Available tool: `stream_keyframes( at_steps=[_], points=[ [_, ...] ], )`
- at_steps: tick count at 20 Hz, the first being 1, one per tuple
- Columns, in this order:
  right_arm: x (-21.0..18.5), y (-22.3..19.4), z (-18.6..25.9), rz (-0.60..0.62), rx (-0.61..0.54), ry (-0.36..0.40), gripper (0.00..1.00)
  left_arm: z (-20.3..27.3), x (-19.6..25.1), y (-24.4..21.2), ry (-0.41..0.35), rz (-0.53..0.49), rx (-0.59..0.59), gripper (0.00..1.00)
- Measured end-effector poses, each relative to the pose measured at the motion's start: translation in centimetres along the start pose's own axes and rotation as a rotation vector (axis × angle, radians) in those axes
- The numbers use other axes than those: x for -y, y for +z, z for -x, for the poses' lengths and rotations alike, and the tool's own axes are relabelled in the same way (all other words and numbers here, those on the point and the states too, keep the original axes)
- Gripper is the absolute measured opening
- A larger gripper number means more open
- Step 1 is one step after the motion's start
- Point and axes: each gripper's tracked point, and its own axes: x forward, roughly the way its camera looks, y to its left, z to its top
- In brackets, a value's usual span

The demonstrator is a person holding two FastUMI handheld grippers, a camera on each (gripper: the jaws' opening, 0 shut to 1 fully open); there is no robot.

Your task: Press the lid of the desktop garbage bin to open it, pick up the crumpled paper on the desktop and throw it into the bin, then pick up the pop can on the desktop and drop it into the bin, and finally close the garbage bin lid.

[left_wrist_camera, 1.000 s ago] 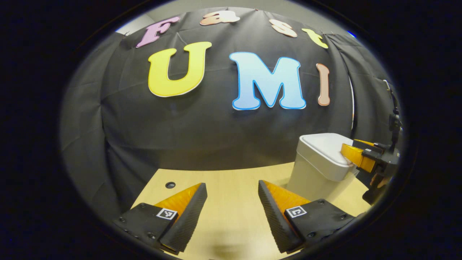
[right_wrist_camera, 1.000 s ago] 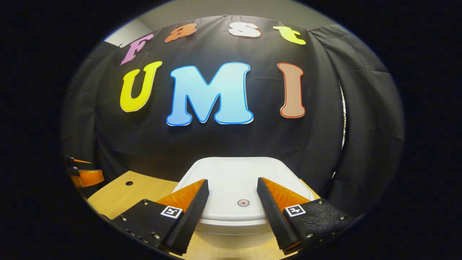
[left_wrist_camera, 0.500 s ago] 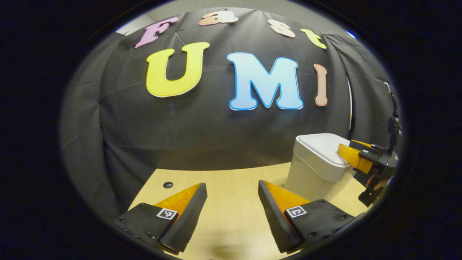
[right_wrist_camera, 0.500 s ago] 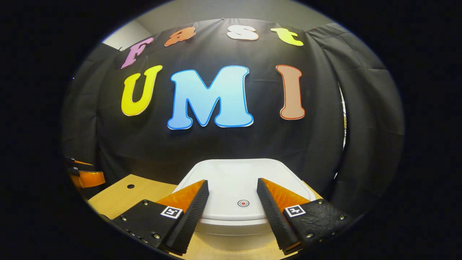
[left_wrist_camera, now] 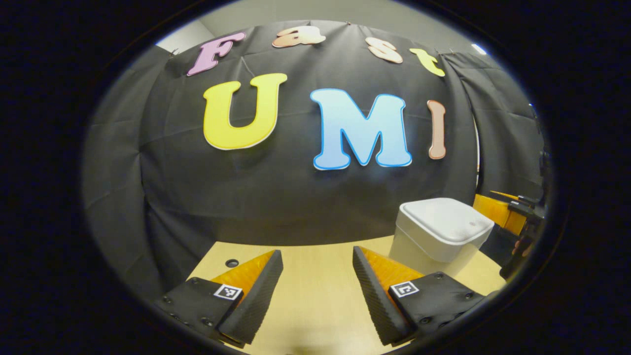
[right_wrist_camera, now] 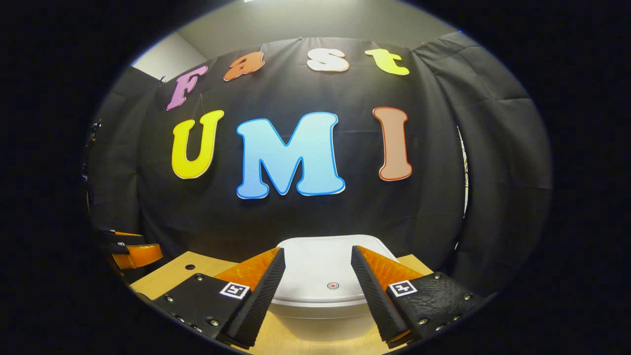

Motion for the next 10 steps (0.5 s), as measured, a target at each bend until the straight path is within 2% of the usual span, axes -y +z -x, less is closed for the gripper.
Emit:
stream_keyframes(
  at_steps=[7, 8, 10],
  points=[
    [-0.4, 3.1, 3.6, 0.013, 0.052, -0.048, 0.88, 1.2, 4.2, 2.9, -0.108, -0.058, 0.068, 0.93],
    [-0.3, 3.5, 4.0, 0.018, 0.06, -0.056, 0.87, 2.5, 4.8, 3.8, -0.127, -0.061, 0.072, 0.95],
    [0.3, 4.2, 4.9, 0.026, 0.075, -0.07, 0.87, 2.7, 6.4, 4.3, -0.153, -0.061, 0.085, 0.92]
  ],
)
